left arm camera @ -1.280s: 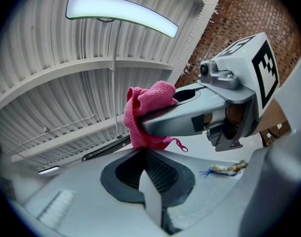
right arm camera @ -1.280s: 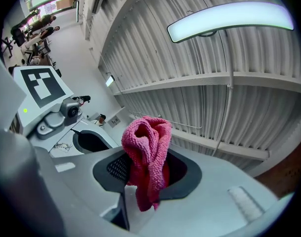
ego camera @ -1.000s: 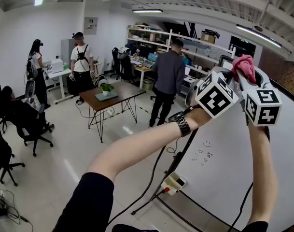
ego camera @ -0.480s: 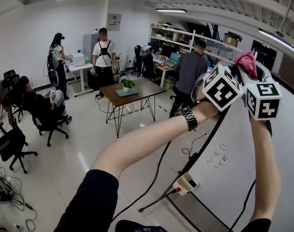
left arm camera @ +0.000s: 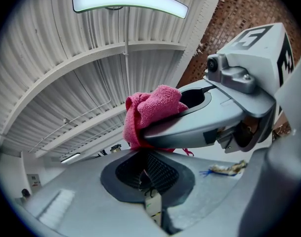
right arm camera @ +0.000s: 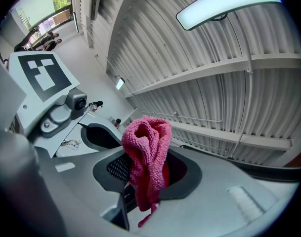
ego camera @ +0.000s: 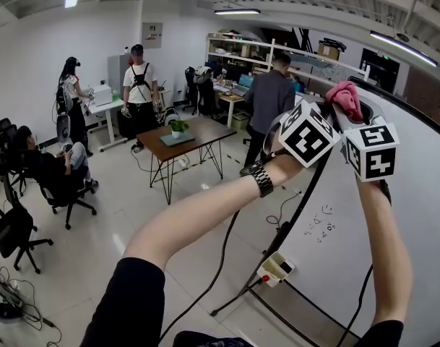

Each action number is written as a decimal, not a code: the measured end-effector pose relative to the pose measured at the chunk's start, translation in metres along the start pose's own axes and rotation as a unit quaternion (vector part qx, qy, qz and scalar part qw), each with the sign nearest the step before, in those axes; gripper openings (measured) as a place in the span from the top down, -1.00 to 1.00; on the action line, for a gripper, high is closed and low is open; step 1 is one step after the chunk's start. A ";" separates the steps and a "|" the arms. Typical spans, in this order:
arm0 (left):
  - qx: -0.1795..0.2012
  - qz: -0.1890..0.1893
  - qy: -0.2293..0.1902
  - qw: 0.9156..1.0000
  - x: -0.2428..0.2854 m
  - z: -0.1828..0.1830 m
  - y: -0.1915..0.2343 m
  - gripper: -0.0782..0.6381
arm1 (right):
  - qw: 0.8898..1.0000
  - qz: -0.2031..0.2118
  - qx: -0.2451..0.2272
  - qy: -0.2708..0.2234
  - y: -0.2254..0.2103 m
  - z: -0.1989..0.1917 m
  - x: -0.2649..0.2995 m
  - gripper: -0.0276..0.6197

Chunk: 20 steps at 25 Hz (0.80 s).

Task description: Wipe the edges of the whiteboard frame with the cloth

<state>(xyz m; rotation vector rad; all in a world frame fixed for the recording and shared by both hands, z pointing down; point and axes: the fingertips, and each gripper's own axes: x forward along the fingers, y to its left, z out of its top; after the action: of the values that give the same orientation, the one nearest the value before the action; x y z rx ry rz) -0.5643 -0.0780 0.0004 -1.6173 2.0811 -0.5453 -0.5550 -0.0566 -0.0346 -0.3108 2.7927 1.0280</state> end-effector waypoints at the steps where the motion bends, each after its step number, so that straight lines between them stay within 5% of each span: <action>1: 0.000 -0.003 0.003 1.000 0.000 -0.005 -0.002 0.79 | 1.000 0.003 0.008 0.002 0.003 -0.004 0.000 0.52; 13: -0.009 -0.037 0.053 0.998 0.005 -0.055 -0.036 0.79 | 0.995 0.034 0.074 0.048 0.032 -0.062 -0.004 0.51; 20: -0.020 -0.049 0.069 0.996 0.008 -0.078 -0.050 0.79 | 0.995 0.035 0.062 0.070 0.042 -0.088 -0.004 0.51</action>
<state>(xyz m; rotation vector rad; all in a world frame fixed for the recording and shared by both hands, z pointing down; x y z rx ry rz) -0.5706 -0.0947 0.0921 -1.7571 2.1310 -0.6691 -0.5669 -0.0827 0.0588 -0.2801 2.9974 0.8730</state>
